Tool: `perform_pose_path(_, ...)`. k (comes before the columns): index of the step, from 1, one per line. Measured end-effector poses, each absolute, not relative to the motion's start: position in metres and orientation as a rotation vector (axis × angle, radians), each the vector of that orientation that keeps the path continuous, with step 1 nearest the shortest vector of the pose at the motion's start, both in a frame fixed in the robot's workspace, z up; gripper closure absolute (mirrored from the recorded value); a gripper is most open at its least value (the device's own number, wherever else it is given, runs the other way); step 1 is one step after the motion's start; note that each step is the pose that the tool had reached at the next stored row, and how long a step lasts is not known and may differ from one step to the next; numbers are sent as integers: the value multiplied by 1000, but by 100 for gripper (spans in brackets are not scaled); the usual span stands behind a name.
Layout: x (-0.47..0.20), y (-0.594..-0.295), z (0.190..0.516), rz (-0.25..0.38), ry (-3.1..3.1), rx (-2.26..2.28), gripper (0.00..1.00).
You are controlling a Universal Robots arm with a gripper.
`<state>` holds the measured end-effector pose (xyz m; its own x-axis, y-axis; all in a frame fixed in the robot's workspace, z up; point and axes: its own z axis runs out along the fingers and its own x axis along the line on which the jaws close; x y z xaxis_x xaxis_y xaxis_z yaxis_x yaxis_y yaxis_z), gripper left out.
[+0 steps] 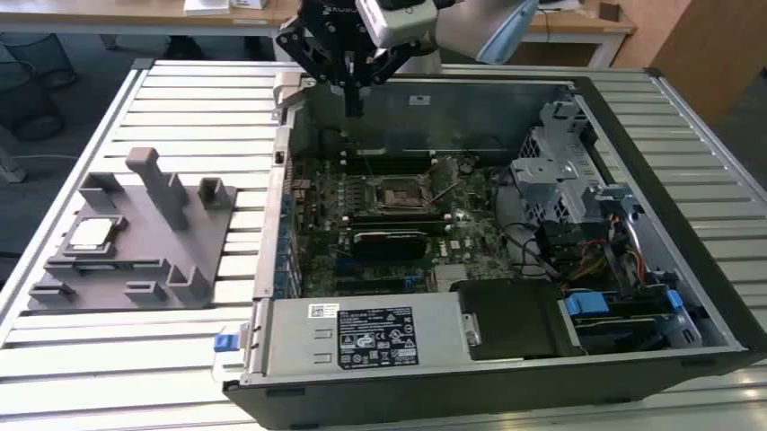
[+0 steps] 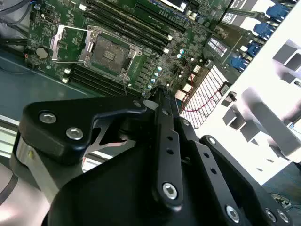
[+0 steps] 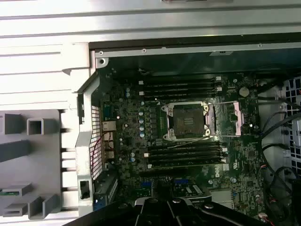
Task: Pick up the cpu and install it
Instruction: 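Reach for the cpu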
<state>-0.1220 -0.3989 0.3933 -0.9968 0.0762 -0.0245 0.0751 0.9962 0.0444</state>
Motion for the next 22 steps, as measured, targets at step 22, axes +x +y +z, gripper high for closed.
perform_pose_path(22,-134,-399,393,68,3112,118,89)
